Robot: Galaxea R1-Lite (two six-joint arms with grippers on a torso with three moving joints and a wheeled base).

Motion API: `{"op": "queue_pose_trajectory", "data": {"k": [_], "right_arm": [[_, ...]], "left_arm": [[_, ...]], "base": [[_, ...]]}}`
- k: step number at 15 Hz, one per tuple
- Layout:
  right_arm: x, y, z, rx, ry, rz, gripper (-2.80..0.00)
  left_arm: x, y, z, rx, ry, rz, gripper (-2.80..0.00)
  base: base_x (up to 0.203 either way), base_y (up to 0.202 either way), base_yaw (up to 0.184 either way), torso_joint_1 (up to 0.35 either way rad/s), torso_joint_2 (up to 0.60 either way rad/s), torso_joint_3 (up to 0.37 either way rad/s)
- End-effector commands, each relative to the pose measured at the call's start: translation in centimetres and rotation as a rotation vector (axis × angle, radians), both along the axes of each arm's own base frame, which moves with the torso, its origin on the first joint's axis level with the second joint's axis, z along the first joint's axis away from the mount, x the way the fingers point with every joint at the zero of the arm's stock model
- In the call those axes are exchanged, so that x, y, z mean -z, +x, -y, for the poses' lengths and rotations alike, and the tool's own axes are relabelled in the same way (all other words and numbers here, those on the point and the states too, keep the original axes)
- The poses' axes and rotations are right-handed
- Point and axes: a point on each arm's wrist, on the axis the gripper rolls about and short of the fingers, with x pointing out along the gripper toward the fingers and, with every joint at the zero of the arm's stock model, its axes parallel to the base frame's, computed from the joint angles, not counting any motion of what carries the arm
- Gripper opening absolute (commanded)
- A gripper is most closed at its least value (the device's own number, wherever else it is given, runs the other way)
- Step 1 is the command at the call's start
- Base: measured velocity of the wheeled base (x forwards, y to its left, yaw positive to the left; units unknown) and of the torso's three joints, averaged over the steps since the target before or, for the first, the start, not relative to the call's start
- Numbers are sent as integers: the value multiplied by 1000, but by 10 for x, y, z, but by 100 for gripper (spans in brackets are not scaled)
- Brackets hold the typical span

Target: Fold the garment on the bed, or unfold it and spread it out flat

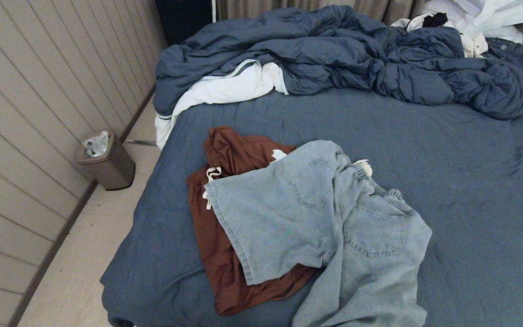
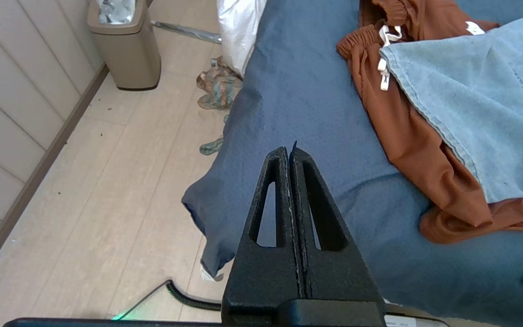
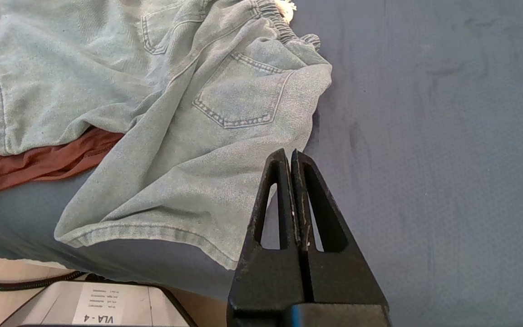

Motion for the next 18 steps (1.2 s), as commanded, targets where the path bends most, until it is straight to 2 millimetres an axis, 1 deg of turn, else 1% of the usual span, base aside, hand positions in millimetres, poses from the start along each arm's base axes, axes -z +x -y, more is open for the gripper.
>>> {"op": "queue_pose_trajectory", "data": {"k": [1, 18], "right_arm": [[0, 0, 0, -1, -1, 0, -280], [0, 0, 0, -1, -1, 0, -280]], "left_arm": [[0, 0, 0, 0, 0, -1, -280], [0, 0, 0, 0, -2, -1, -280]], "base": [[0, 0, 0, 0, 0, 0], [0, 0, 0, 0, 0, 0]]}}
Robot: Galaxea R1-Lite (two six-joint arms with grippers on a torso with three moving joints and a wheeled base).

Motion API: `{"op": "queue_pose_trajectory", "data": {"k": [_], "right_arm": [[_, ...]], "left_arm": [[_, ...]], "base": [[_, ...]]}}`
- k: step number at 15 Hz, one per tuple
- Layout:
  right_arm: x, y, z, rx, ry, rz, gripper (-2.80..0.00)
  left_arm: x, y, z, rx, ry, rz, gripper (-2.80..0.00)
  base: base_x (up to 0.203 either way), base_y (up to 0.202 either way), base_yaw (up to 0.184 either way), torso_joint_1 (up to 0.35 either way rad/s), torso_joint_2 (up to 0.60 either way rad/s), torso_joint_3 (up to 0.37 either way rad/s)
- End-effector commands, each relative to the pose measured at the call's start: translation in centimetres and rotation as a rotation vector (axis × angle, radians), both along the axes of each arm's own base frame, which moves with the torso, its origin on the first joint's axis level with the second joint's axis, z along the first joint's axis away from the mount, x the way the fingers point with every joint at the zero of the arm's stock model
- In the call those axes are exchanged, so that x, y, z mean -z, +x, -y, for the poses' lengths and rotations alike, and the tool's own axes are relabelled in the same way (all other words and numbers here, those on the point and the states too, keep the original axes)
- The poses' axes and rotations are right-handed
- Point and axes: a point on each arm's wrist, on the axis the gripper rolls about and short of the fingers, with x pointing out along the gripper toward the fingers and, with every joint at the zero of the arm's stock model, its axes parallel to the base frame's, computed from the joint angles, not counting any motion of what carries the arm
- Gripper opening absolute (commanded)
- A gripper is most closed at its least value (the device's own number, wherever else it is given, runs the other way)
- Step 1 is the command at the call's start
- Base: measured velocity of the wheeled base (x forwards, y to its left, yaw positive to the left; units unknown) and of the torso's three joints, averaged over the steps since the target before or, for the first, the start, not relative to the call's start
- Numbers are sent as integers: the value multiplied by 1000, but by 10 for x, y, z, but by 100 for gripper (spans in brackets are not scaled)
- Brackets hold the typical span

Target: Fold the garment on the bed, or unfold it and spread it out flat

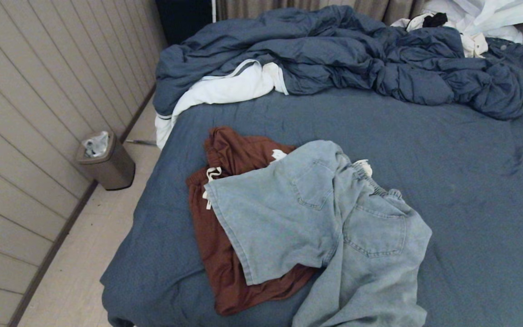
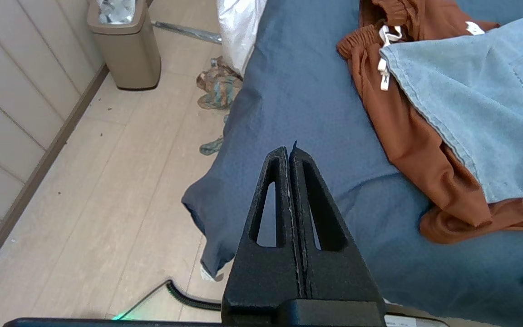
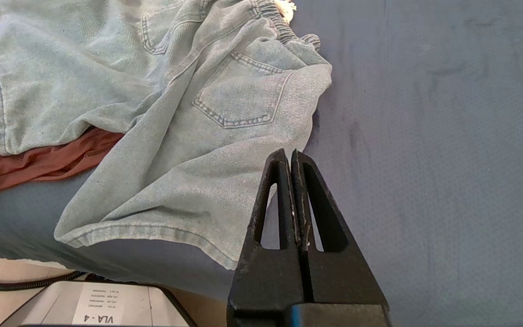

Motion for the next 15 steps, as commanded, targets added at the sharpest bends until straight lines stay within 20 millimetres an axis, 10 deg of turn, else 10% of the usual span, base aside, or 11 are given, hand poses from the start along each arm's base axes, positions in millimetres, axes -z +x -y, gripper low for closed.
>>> {"op": "queue_pose_trajectory", "data": {"k": [1, 15], "right_arm": [[0, 0, 0, -1, 0, 0, -280], [0, 0, 0, -1, 0, 0, -280]], "left_arm": [[0, 0, 0, 0, -1, -1, -280], [0, 0, 0, 0, -1, 1, -280]], "base": [[0, 0, 0, 0, 0, 0], [0, 0, 0, 0, 0, 0]]}}
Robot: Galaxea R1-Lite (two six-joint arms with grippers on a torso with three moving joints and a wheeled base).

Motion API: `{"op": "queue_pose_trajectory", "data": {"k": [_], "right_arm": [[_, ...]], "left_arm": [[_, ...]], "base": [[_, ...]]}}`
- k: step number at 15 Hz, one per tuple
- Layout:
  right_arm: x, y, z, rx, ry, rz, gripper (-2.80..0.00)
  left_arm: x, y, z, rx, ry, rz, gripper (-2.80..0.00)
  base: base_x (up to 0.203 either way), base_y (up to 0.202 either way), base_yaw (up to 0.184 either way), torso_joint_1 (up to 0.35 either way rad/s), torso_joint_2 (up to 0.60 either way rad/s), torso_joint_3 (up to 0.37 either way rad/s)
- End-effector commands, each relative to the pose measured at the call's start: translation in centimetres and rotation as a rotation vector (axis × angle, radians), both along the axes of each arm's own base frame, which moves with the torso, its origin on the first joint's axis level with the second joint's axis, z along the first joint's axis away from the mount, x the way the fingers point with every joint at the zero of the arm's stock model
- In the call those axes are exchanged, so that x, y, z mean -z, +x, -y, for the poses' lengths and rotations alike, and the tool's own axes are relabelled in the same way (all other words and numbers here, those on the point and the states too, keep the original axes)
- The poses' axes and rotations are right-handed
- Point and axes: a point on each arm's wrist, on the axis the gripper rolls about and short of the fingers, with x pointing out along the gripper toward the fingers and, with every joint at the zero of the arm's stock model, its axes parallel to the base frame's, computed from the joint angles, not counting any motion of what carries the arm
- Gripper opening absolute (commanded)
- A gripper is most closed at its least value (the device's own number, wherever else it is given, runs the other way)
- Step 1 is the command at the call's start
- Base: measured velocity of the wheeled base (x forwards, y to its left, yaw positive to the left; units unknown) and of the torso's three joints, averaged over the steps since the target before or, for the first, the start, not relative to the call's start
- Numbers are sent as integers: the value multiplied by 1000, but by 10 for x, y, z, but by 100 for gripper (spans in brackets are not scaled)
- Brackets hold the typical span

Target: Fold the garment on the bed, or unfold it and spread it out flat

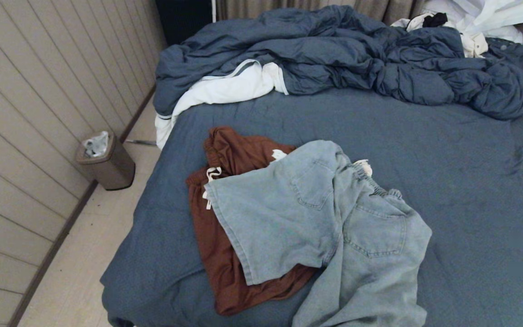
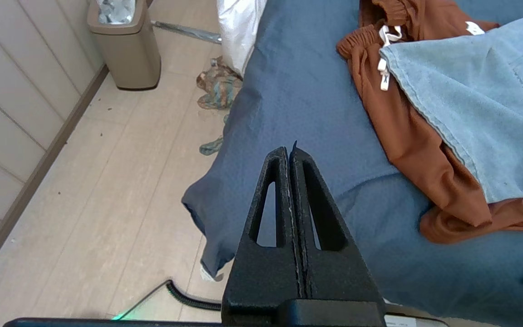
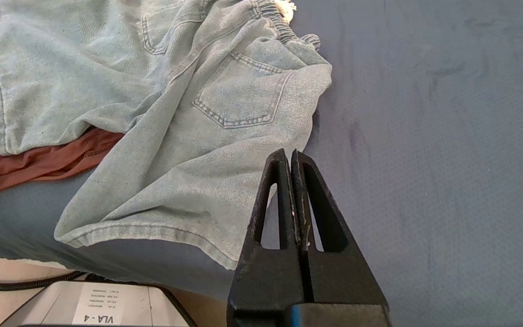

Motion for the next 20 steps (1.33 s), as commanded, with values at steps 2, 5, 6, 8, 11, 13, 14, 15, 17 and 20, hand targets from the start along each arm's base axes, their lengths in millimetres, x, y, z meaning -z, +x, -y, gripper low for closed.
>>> {"op": "queue_pose_trajectory", "data": {"k": [2, 5, 6, 8, 11, 13, 14, 15, 17, 20], "right_arm": [[0, 0, 0, -1, 0, 0, -280], [0, 0, 0, -1, 0, 0, -280], [0, 0, 0, -1, 0, 0, -280], [0, 0, 0, -1, 0, 0, -280], [0, 0, 0, -1, 0, 0, -280], [0, 0, 0, -1, 0, 0, -280], [0, 0, 0, -1, 0, 0, -280], [0, 0, 0, -1, 0, 0, -280], [0, 0, 0, -1, 0, 0, -280], [0, 0, 0, -1, 0, 0, -280]], "left_arm": [[0, 0, 0, 0, -1, 1, -280], [0, 0, 0, 0, -1, 1, -280], [0, 0, 0, 0, -1, -1, -280], [0, 0, 0, 0, -1, 1, -280], [0, 0, 0, 0, 1, -1, -280], [0, 0, 0, -2, -1, 1, -280], [0, 0, 0, -2, -1, 1, -280], [0, 0, 0, -2, -1, 1, -280], [0, 0, 0, 0, -1, -1, -280], [0, 0, 0, 0, -1, 1, -280]], "base": [[0, 0, 0, 0, 0, 0], [0, 0, 0, 0, 0, 0], [0, 0, 0, 0, 0, 0], [0, 0, 0, 0, 0, 0], [0, 0, 0, 0, 0, 0], [0, 0, 0, 0, 0, 0], [0, 0, 0, 0, 0, 0], [0, 0, 0, 0, 0, 0], [0, 0, 0, 0, 0, 0], [0, 0, 0, 0, 0, 0]]}}
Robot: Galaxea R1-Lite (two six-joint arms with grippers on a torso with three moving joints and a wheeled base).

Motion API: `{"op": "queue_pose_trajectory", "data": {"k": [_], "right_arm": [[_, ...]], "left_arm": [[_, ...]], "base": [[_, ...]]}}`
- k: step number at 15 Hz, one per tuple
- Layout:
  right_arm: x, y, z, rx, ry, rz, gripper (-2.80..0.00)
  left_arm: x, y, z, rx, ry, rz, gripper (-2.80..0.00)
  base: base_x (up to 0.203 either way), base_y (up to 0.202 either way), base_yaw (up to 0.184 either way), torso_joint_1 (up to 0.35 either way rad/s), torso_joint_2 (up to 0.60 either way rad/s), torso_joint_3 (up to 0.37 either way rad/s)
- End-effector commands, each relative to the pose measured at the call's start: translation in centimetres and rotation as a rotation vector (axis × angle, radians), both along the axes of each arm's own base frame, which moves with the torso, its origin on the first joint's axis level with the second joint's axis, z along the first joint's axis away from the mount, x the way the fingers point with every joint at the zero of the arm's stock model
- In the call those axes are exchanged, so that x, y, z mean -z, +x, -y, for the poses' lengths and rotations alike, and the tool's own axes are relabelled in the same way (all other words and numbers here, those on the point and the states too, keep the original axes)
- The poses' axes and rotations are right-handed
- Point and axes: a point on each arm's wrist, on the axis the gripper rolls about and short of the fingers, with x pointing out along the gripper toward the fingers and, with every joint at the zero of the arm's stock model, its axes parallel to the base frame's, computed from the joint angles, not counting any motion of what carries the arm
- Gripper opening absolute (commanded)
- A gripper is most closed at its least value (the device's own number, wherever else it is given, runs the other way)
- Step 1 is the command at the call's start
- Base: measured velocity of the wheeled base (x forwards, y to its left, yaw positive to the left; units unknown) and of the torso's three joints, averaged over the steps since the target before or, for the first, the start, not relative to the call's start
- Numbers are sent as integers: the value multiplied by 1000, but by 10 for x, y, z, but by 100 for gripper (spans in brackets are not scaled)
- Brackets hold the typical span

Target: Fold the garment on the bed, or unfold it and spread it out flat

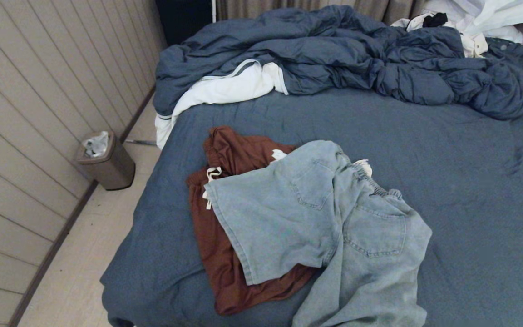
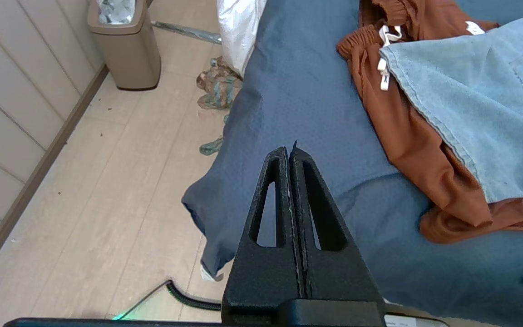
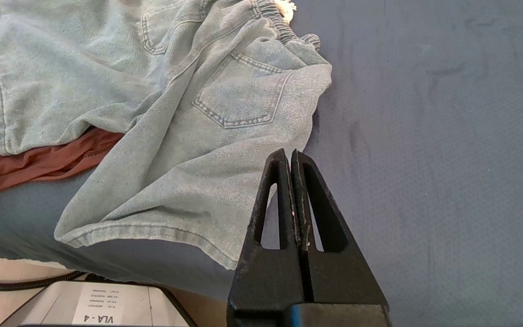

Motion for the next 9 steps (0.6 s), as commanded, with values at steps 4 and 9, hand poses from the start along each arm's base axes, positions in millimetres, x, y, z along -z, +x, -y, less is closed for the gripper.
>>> {"op": "queue_pose_trajectory", "data": {"k": [4, 9], "right_arm": [[0, 0, 0, -1, 0, 0, -280], [0, 0, 0, -1, 0, 0, -280]], "left_arm": [[0, 0, 0, -1, -2, 2, -280], [0, 0, 0, -1, -1, 1, -280]], "base": [[0, 0, 0, 0, 0, 0], [0, 0, 0, 0, 0, 0]]}}
